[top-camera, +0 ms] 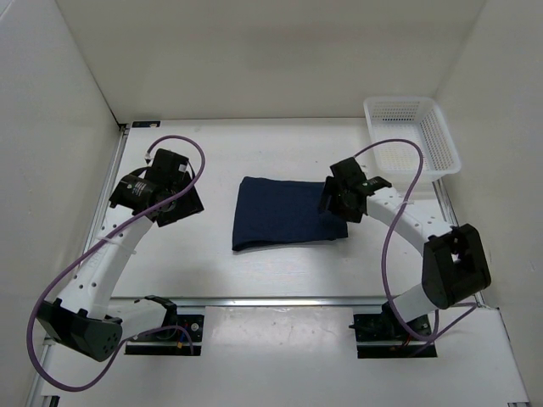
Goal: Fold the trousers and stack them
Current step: Fold the trousers
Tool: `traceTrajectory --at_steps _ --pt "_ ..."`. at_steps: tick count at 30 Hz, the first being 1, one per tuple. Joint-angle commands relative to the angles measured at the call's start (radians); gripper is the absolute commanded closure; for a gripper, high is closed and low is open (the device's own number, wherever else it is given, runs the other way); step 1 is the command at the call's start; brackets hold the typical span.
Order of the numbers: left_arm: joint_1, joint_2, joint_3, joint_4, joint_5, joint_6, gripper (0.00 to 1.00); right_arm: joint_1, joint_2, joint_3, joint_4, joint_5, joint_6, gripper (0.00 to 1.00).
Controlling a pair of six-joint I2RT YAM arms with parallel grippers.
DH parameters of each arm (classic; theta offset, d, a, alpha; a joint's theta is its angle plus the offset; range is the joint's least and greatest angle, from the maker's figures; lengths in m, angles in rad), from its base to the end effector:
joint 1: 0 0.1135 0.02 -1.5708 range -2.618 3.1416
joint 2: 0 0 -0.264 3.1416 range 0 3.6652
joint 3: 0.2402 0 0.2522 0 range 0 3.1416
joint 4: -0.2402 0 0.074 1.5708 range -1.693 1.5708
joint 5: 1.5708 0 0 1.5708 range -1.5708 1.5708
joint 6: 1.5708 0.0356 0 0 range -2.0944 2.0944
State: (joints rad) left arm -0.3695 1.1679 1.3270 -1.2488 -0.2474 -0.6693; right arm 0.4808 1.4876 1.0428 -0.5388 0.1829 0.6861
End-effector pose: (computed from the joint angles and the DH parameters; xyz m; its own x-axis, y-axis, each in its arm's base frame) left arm 0.1888 -0.0638 0.3582 -0.8000 -0.3352 -0.4976 -0.3211 0.9398 -0.1169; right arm 0.2738 0.1355 0.2346 -0.8026 0.2840 -0.5246 0.1849 0.9545 0.2338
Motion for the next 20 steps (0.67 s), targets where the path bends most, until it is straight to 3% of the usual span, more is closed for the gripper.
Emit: traceTrajectory --at_steps 1,3,13,20 --pt "0.003 -0.028 0.000 0.008 0.000 0.010 0.27 0.024 0.017 0.060 -0.074 0.091 0.009 0.12" --pt "0.003 -0.028 0.000 0.008 -0.012 0.010 0.27 0.047 -0.039 0.082 -0.113 0.145 0.019 0.00" --pt "0.012 -0.028 0.155 -0.038 -0.062 0.019 0.26 0.036 -0.530 0.065 -0.383 0.361 0.000 0.00" --pt "0.012 0.002 0.167 -0.038 -0.041 0.019 0.24 0.027 -0.630 0.137 -0.648 0.515 0.038 0.00"
